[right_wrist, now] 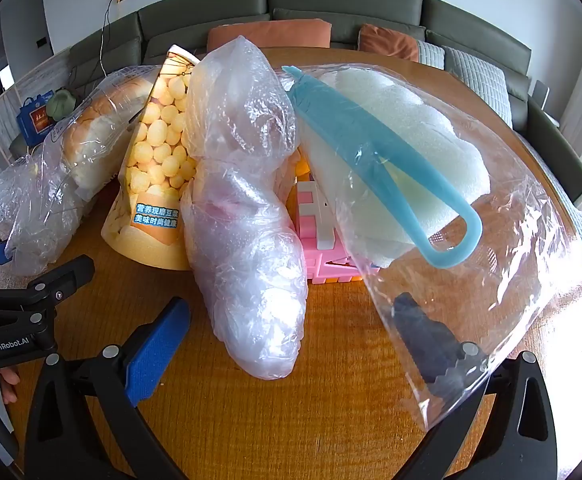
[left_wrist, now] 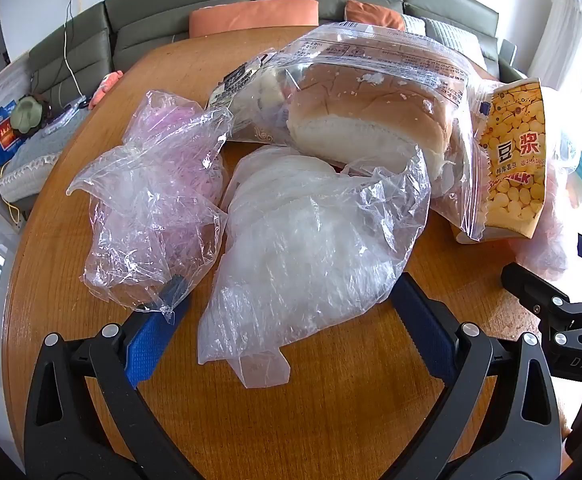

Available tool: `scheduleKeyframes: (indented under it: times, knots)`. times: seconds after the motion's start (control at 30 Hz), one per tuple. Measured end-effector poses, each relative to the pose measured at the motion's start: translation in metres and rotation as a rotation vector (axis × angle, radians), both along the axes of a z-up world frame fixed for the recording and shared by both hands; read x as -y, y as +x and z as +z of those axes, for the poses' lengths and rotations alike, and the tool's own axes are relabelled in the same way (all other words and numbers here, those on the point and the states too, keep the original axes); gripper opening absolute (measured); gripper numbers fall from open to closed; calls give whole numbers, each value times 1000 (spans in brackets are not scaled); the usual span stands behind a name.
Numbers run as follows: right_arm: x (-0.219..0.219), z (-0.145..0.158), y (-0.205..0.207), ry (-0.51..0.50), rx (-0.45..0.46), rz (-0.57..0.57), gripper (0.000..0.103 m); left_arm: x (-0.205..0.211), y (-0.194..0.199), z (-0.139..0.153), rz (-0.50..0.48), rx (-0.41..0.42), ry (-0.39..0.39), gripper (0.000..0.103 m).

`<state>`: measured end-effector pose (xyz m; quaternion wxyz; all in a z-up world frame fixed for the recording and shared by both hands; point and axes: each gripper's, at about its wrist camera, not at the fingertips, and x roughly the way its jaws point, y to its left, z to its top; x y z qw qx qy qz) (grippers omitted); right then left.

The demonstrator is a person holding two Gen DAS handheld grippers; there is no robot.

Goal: Collect trash

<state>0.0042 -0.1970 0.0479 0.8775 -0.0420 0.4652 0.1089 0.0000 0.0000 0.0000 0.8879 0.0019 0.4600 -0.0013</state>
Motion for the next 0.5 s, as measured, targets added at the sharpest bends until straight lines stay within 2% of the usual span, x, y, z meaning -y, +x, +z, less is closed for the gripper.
scheduleKeyframes:
  times: [0.5]
  knots:
    - [0, 0, 1, 0, 0, 0, 101, 0, 0, 0, 0, 0, 1, 97]
